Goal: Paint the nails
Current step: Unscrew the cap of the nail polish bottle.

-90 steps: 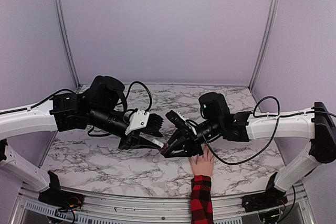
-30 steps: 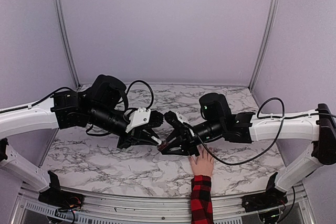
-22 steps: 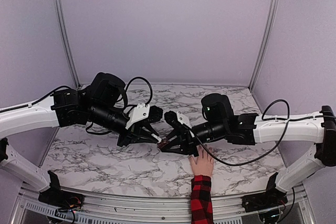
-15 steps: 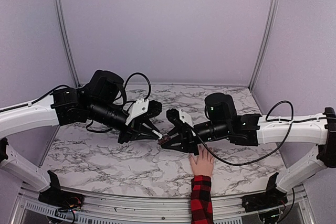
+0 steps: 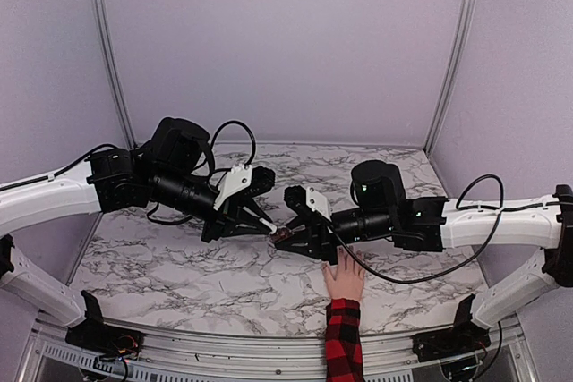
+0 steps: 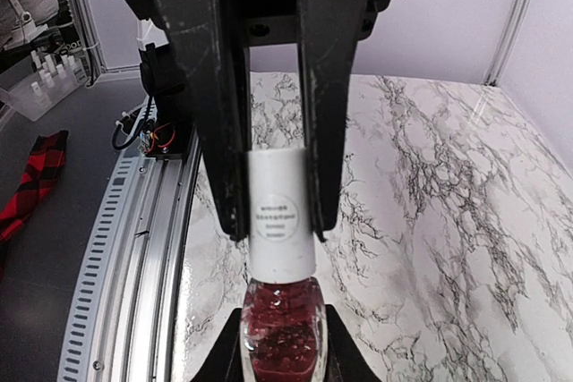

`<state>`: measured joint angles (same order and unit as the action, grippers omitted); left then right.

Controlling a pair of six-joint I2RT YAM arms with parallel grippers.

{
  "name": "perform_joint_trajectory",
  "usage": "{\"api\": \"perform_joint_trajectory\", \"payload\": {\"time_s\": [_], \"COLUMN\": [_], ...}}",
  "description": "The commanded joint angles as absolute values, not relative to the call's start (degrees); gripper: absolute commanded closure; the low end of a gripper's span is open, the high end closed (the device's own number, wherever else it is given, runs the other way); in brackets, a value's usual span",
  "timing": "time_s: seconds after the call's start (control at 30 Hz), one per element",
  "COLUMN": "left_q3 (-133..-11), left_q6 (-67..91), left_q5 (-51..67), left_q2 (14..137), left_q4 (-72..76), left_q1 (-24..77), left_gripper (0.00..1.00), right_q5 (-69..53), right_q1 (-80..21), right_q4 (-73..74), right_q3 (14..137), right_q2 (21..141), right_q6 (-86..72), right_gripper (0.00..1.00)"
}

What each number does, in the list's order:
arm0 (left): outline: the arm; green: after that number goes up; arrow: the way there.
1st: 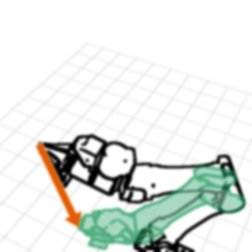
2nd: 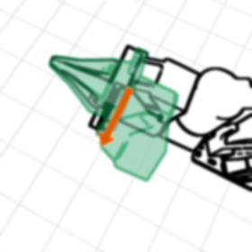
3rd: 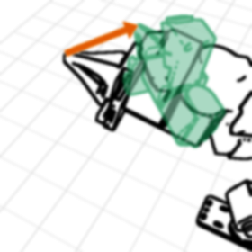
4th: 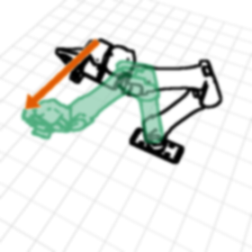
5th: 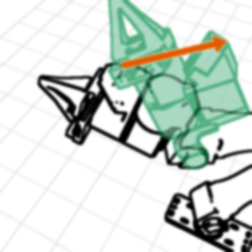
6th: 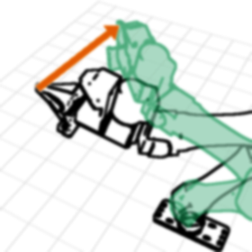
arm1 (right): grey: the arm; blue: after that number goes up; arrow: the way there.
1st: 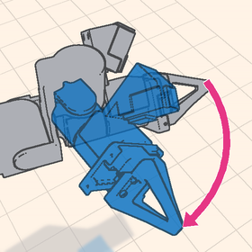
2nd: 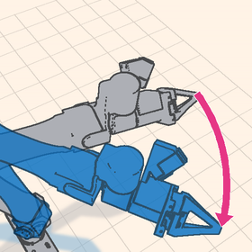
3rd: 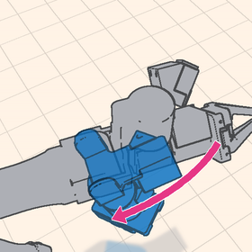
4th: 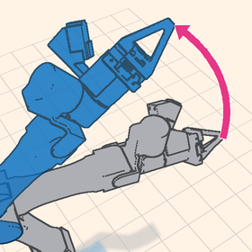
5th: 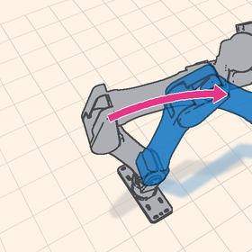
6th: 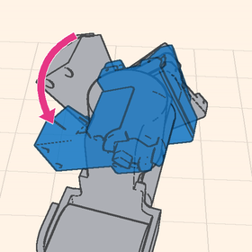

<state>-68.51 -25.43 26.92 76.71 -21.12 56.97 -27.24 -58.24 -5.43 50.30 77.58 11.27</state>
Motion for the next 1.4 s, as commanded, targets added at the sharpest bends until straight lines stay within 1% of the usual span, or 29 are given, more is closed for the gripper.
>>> {"api": "perform_joint_trajectory", "payload": {"time_s": [0.0,1.37], "left_q3": [-69.9,-68.8], "left_q6": [-24.7,-25.5], "left_q5": [29.5,30.9], "left_q2": [76.6,74.8], "left_q4": [-18.8,-19.8], "left_q1": [57.2,57.2], "left_gripper": [1.00,1.00], "right_q5": [-23.7,-21.2], "right_q1": [-58.3,-58.3], "right_q4": [-5.7,-4.7], "right_q3": [50.3,50.4], "right_q2": [77.1,78.0], "right_q6": [11.9,12.4], "right_gripper": [1.00,1.00]}}
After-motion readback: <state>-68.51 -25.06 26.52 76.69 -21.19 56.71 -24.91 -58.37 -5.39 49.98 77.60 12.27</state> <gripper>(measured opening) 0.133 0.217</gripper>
